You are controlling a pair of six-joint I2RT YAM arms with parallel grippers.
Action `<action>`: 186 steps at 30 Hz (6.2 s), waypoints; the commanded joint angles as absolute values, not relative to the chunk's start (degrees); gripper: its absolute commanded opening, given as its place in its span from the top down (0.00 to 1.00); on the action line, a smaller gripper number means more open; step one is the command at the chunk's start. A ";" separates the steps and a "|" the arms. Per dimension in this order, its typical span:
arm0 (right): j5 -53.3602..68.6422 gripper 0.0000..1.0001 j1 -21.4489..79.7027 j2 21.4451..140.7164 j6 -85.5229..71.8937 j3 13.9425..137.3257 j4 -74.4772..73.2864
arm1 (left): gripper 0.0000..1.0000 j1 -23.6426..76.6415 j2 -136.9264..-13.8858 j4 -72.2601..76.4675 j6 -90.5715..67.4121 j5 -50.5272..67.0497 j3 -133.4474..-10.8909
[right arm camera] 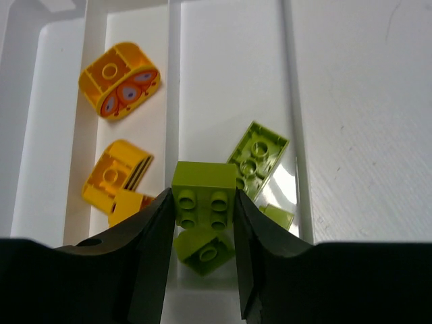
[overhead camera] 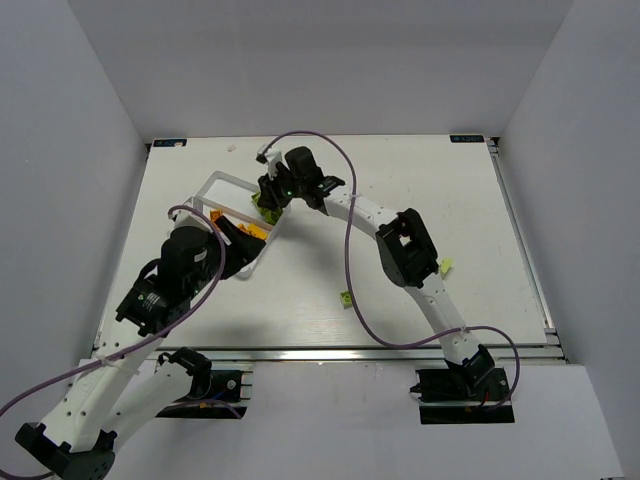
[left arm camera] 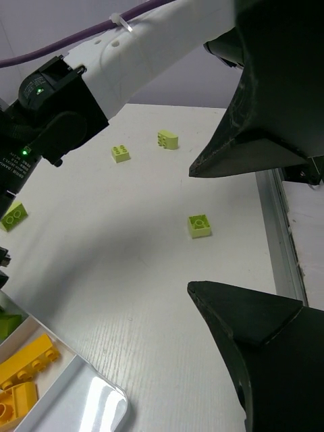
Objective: Sort the legos into containers by color
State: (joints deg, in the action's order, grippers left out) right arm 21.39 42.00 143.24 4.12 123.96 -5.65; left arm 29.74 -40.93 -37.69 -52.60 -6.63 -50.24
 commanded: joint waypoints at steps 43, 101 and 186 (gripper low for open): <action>30.23 0.14 5.89 100.90 10.55 85.00 -33.75 | 0.23 42.62 -115.30 -53.78 -47.90 22.58 -91.75; 35.86 0.14 -1.76 93.34 11.34 75.85 -31.20 | 0.21 49.75 -123.75 -75.41 -54.85 6.24 -107.67; 26.30 0.30 5.44 100.71 27.51 78.75 -36.39 | 0.17 11.51 -111.10 -68.82 -37.70 -10.47 -89.56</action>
State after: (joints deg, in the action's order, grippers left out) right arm 32.64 4.29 98.87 27.49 75.72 -38.63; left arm 11.73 -113.25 -69.73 -37.52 -11.57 -89.60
